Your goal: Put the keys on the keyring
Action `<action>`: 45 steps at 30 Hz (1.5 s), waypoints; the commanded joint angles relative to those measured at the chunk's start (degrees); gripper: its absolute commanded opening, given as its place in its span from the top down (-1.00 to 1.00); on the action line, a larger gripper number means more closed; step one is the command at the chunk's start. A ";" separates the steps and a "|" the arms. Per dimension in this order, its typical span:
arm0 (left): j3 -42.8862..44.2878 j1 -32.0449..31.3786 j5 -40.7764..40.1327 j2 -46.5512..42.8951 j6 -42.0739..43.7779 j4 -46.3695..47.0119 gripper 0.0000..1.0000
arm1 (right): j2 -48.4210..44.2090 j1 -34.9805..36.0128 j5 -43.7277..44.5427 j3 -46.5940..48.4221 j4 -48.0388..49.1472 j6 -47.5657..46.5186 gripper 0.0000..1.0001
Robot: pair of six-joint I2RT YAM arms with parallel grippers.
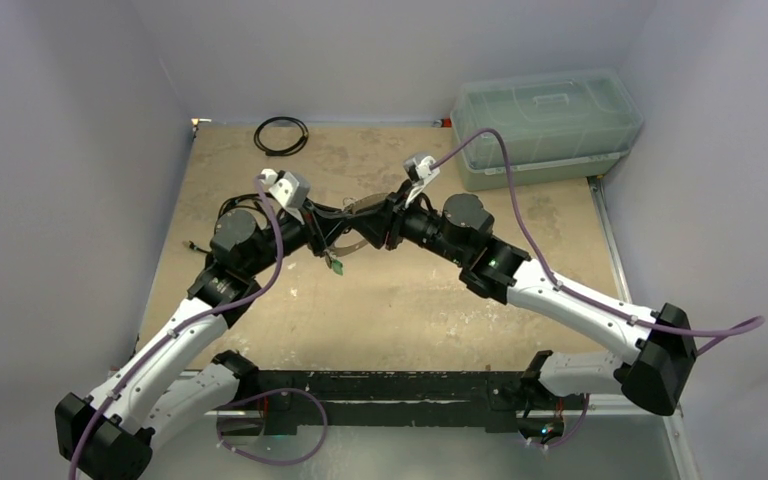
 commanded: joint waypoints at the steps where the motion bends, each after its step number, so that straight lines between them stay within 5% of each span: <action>1: 0.53 0.49 1.62 -0.29 -1.33 2.69 1.00 | -0.06 0.53 -0.29 3.50 2.55 -0.11 0.27; 10: 4.59 0.49 1.56 0.47 3.28 -3.86 1.00 | -4.02 0.61 4.85 1.09 2.72 -0.69 0.16; 17: 3.58 0.01 2.48 1.44 -2.52 0.51 1.00 | -10.15 0.61 9.20 -1.64 0.30 -2.52 0.00; 19: 3.77 0.01 2.66 2.45 -5.02 0.55 1.00 | -11.78 0.61 9.01 -4.24 1.95 -2.34 -0.23; 22: 4.67 0.01 4.77 4.43 -7.55 0.29 1.00 | -14.12 0.36 10.57 -7.85 2.70 4.13 -0.81; 24: 5.86 0.03 6.26 5.67 -7.37 -1.15 1.00 | -15.53 0.27 12.24 -9.19 2.24 6.19 -0.96; 29: 7.72 0.01 3.51 7.46 -9.25 -5.58 1.00 | -18.65 0.26 15.41 -11.09 0.14 6.62 -0.98; 36: 1.17 -3.05 -4.98 8.54 -14.52 3.55 1.00 | -19.70 0.26 17.55 -9.46 -7.90 6.25 -0.98; 45: 0.89 -3.96 -0.88 18.34 -16.69 13.33 1.00 | -24.35 0.22 15.55 -8.37 -18.39 5.07 -0.82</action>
